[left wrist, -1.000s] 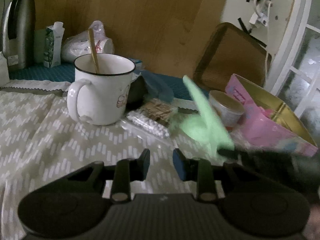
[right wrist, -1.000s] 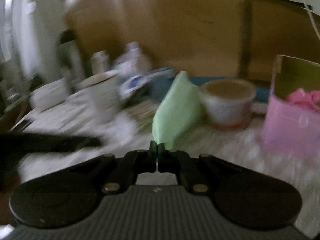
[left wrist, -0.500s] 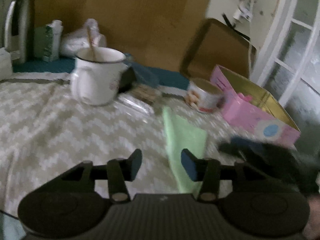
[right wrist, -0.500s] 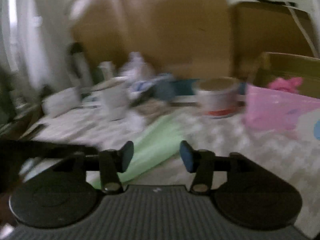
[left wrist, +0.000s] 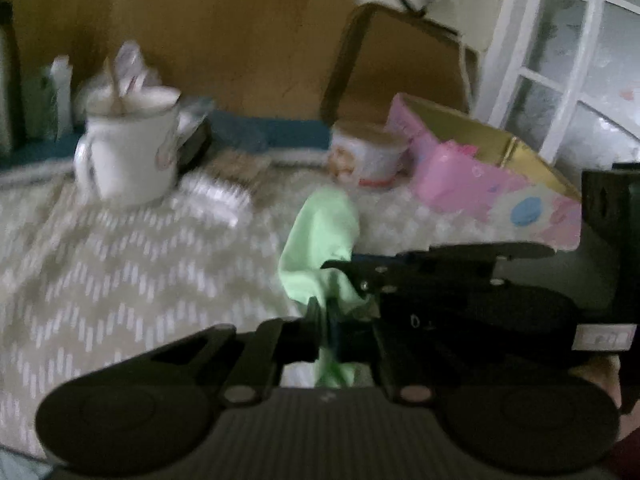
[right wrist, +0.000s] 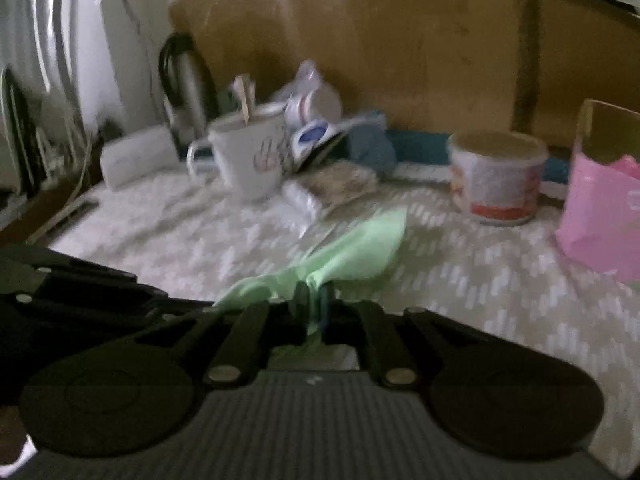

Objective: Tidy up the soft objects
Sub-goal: 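Carry the green cloth into the tin and open the left gripper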

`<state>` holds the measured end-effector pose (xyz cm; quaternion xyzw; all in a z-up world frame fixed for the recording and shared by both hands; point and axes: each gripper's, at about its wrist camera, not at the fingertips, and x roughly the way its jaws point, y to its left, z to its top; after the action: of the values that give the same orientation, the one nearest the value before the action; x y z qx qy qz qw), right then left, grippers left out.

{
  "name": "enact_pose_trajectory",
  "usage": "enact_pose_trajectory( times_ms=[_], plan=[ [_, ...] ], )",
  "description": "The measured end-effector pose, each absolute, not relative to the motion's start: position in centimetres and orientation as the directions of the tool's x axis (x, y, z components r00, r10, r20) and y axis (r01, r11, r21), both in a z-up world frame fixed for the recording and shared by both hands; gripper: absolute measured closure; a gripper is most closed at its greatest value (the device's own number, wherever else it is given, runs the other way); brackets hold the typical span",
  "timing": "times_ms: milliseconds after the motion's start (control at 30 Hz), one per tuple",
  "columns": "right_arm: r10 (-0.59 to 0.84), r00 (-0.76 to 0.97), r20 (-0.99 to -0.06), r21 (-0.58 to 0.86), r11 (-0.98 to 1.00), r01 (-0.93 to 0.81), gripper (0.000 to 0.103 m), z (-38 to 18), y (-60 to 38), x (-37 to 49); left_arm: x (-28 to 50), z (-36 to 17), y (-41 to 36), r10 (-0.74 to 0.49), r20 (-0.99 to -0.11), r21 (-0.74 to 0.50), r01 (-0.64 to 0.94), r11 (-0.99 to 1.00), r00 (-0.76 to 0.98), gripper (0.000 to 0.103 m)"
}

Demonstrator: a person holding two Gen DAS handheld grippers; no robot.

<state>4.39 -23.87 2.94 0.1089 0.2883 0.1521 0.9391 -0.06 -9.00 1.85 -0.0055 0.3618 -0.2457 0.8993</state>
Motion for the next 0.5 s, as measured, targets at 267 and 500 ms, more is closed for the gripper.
enact_pose_trajectory(
  times_ms=[267, 500],
  plan=[
    [0.089, 0.948, -0.305, 0.214, 0.977, -0.022, 0.095, 7.2, -30.2, 1.8, 0.4, 6.9, -15.0, -0.531, -0.546, -0.103, 0.577, 0.810, 0.648, 0.099],
    [-0.170, 0.943, -0.286, 0.191, 0.954, 0.230, 0.094, 7.1, -39.4, 1.3, 4.8, 9.1, -26.1, -0.625, -0.500, -0.044, 0.703, 0.710, 0.600, 0.099]
  ],
)
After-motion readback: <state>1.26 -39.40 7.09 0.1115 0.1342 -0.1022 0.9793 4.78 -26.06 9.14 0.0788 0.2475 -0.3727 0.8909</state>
